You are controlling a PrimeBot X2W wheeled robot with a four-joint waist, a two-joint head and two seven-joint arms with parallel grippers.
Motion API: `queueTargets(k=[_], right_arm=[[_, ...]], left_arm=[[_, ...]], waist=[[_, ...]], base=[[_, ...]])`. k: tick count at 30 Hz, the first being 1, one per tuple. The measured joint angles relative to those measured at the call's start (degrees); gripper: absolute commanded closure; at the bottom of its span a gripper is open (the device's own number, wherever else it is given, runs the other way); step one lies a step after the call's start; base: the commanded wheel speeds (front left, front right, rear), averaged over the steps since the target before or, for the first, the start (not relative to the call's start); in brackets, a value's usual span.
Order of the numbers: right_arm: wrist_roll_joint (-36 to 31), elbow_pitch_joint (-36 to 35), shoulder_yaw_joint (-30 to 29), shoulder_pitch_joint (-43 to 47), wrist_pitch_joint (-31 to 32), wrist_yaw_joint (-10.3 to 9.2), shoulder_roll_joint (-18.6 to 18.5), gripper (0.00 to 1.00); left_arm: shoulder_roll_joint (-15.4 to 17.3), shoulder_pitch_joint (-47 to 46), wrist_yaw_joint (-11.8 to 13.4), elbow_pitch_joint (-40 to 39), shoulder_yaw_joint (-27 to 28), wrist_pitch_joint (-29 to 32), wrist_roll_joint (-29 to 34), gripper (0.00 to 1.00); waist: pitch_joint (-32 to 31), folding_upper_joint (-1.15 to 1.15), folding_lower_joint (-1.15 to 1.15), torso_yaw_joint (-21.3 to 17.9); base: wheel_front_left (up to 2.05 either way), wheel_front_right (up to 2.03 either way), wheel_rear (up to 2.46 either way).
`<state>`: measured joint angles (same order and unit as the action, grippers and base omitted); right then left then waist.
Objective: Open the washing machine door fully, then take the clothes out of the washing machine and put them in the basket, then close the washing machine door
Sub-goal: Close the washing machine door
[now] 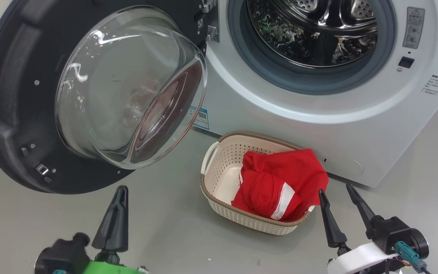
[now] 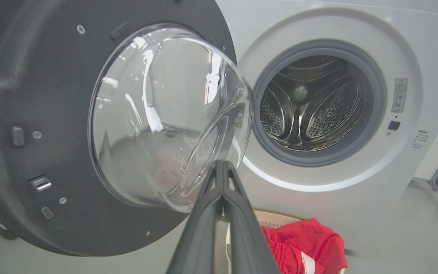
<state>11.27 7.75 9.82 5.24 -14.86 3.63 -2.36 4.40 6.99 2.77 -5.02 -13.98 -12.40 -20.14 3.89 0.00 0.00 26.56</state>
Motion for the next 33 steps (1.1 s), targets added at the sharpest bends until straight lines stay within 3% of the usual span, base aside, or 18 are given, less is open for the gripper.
queueTargets(k=[4, 8, 10, 17, 24, 30, 33], right_arm=[[-0.32, 0.00, -0.01, -0.02, 0.00, 0.01, 0.00, 0.00], [-0.32, -0.15, -0.23, -0.07, 0.00, 0.00, -0.04, 0.00], [-0.33, -0.30, -0.23, -0.09, 0.00, 0.00, -0.01, 0.00], [-0.52, -0.43, -0.03, -0.12, 0.00, 0.00, -0.02, 0.00], [-0.59, -0.46, -0.33, -0.11, 0.00, 0.00, -0.02, 0.00], [-0.76, -0.98, -0.62, -0.10, 0.00, 0.00, -0.07, 0.00], [-1.11, -1.13, -0.48, -0.12, 0.00, 0.00, -0.34, 0.00]], left_arm=[[-1.36, -0.69, -3.60, -4.80, 0.15, -0.81, -8.79, 1.00], [-1.76, -2.10, -8.93, -9.35, -0.19, -1.15, -21.43, 1.00], [-1.82, -2.63, -10.20, -11.72, -0.51, -1.31, -29.69, 1.00], [-1.82, -6.83, -10.22, -21.60, 0.22, -1.38, -50.70, 1.00], [-1.24, -15.00, -10.20, -26.99, 12.52, -1.80, -55.40, 1.00], [4.67, -20.19, -10.07, -22.99, 22.97, -0.12, -61.95, 1.00], [8.91, -22.51, -7.49, -15.82, 28.38, 2.32, -65.72, 1.00]], waist=[[0.15, 0.00, 0.00, 0.08], [0.27, 0.00, 0.00, 0.32], [0.31, 0.00, 0.00, 0.44], [0.51, 0.00, 0.00, 0.86], [0.64, 0.00, 0.00, 1.38], [1.00, 0.00, 0.00, 1.78], [1.65, 0.00, 0.00, 1.94]], base=[[0.00, 0.00, 0.00], [0.00, 0.00, 0.00], [0.00, 0.00, 0.00], [0.00, 0.00, 0.00], [0.00, 0.00, 0.00], [0.00, 0.00, 0.00], [0.00, 0.00, 0.00]])
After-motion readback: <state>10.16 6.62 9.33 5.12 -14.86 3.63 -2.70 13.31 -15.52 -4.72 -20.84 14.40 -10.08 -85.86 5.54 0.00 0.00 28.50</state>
